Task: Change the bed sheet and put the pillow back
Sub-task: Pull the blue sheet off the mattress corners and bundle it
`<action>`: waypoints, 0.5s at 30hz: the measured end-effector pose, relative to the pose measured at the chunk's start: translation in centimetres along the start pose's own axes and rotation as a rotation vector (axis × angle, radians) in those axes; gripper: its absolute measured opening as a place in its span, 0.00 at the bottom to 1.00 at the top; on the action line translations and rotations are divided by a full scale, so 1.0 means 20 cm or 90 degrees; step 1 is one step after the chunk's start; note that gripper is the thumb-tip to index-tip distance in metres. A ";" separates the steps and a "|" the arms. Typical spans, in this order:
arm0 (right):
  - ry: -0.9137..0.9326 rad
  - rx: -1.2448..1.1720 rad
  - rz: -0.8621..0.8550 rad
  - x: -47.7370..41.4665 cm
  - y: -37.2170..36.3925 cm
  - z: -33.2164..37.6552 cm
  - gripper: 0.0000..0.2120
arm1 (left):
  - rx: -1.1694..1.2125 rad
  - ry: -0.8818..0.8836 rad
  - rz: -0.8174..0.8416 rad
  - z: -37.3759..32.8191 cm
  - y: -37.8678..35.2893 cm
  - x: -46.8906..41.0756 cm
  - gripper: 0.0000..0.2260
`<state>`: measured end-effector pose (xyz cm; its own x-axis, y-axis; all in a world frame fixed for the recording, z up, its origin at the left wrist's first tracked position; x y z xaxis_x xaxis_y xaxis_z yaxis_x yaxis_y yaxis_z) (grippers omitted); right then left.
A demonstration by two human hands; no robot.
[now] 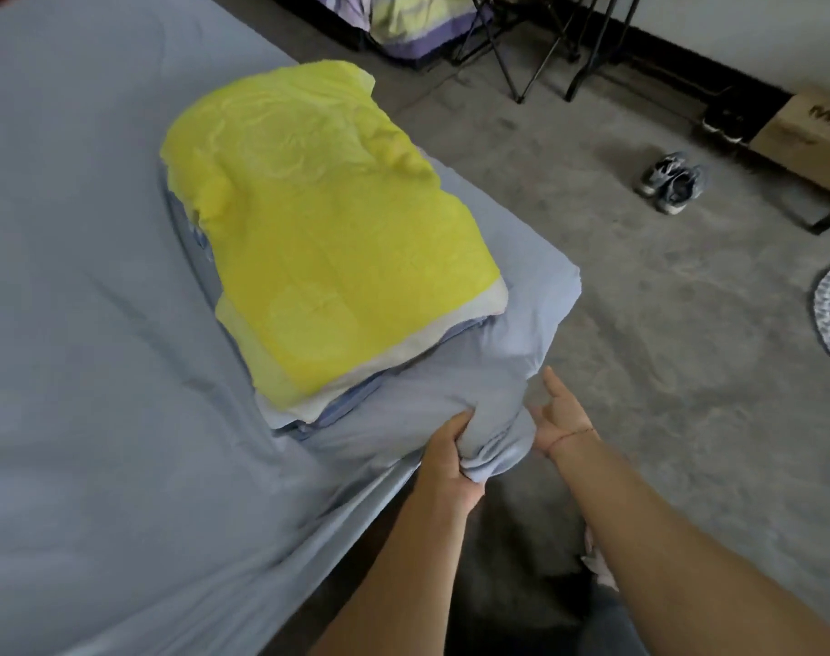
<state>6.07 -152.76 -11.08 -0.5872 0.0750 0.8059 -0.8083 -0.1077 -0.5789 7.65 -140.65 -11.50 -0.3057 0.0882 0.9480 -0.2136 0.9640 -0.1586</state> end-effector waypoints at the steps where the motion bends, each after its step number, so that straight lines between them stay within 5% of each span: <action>1: 0.004 0.014 -0.017 -0.01 0.01 0.02 0.28 | 0.031 0.043 0.094 0.04 -0.06 0.03 0.11; 5: 0.045 0.131 -0.001 -0.04 0.09 0.12 0.16 | 0.130 -0.019 0.133 0.04 -0.06 0.05 0.05; 8: 0.047 0.241 0.053 -0.01 0.14 0.14 0.20 | 0.165 -0.049 0.131 0.10 -0.13 0.06 0.12; 12: 0.038 0.335 0.158 0.06 0.13 0.16 0.37 | 0.196 -0.066 0.221 0.20 -0.39 0.12 0.17; 15: 0.022 0.420 0.095 0.07 0.22 0.26 0.30 | 0.121 -0.056 0.166 0.26 -0.53 0.13 0.18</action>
<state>2.02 -158.30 -11.88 -0.7009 0.0431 0.7119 -0.5292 -0.7007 -0.4786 4.26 -151.98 -8.84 -0.4505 0.2950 0.8427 -0.2845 0.8472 -0.4487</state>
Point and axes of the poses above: each hand's wrist, its own x-axis away from the middle knuckle, its own y-axis out of the back of the hand, z = x × y, the point moved 8 cm from there along -x, towards the middle knuckle, and after that the axes turned 1 degree about y, right-handed, at the moved point
